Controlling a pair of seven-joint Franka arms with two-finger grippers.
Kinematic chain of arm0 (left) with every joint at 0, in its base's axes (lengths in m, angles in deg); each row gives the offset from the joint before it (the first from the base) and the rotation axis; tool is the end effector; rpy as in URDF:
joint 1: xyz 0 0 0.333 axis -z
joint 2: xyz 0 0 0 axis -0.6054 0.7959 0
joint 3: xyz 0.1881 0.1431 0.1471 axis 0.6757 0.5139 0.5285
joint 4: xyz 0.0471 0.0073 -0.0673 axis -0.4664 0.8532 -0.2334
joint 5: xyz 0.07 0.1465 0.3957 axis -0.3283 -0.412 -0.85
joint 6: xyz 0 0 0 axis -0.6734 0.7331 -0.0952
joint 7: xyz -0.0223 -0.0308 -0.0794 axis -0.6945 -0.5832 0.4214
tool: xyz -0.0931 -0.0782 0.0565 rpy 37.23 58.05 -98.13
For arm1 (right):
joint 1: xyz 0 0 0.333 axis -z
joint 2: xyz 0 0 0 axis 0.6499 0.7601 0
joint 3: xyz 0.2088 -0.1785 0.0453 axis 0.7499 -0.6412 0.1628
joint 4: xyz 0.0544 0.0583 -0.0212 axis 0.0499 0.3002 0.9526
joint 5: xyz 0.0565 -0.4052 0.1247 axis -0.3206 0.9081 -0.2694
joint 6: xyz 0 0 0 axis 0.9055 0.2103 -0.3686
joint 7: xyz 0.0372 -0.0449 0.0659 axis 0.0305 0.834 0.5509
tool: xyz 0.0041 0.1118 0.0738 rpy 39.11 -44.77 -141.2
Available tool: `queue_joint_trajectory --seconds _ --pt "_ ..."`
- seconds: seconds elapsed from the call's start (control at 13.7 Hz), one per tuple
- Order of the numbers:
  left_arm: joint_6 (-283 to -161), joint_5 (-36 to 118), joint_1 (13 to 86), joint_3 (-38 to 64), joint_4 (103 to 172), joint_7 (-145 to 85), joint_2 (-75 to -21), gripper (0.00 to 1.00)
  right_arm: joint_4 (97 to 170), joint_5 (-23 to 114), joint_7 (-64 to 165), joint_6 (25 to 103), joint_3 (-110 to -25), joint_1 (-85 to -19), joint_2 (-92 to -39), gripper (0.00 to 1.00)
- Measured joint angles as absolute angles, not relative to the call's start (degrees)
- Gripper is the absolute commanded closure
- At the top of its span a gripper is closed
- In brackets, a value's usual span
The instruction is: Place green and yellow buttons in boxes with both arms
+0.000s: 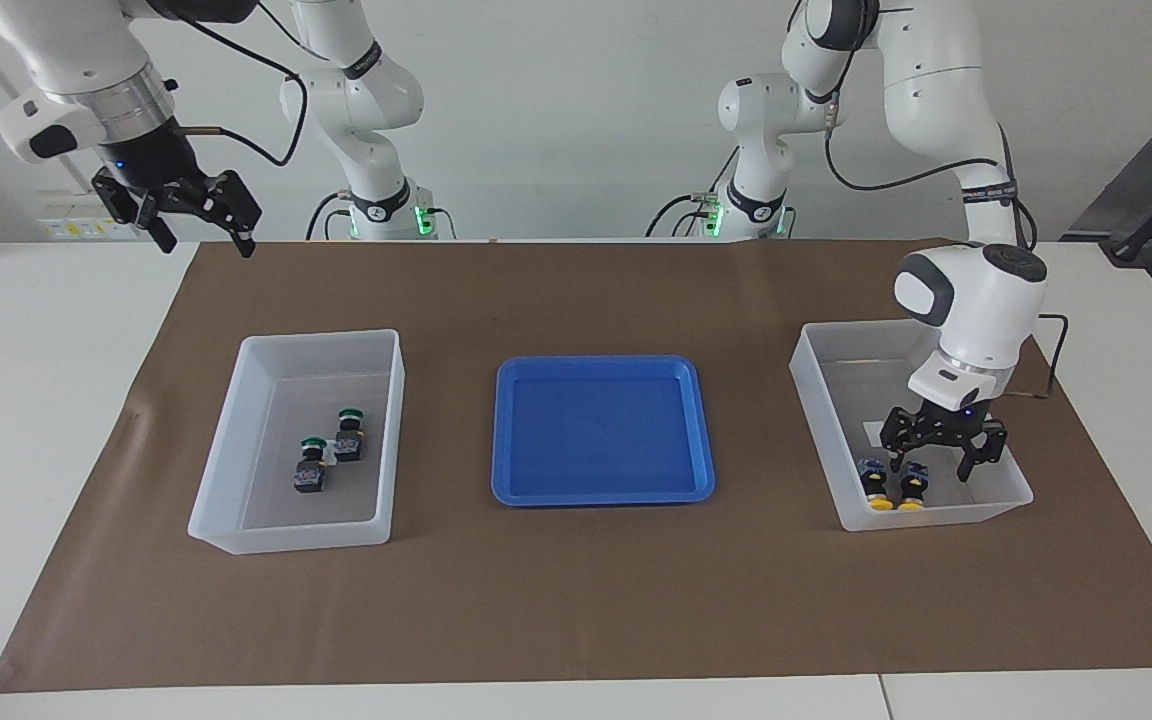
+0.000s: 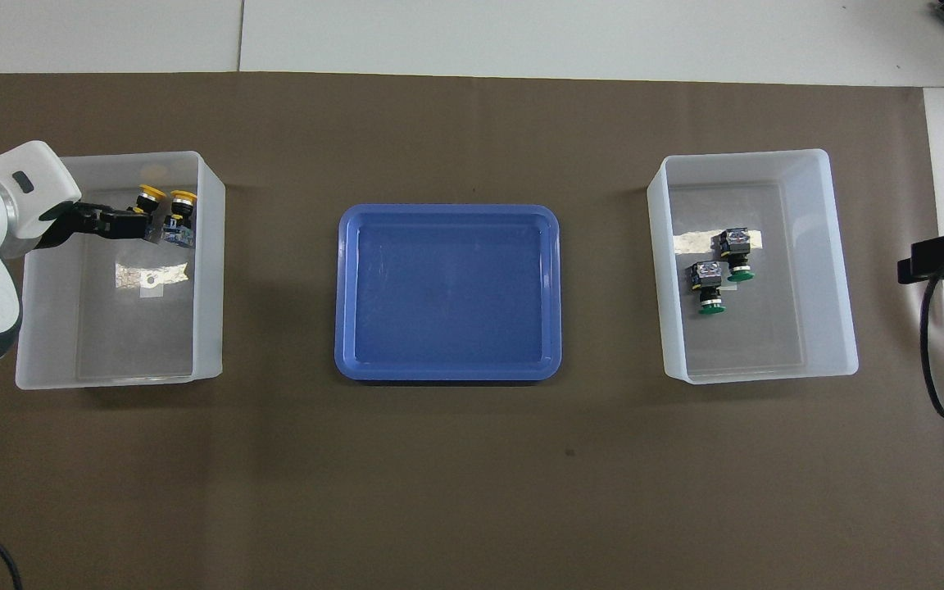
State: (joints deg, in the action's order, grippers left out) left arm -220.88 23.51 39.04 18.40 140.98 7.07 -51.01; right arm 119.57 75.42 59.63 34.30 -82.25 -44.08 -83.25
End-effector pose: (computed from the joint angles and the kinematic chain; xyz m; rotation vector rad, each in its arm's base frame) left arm 0.6446 0.0035 0.3585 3.0336 -0.4347 0.4833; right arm 0.5724 -0.0381 0.5856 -3.1240 0.1292 -0.0129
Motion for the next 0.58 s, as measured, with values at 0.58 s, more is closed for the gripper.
queue_joint_trajectory --seconds 0.58 --pt "-202.99 19.45 44.10 18.28 140.53 -4.19 -62.23 0.00 119.78 75.43 59.54 34.08 -82.26 -43.91 -83.21 0.00"
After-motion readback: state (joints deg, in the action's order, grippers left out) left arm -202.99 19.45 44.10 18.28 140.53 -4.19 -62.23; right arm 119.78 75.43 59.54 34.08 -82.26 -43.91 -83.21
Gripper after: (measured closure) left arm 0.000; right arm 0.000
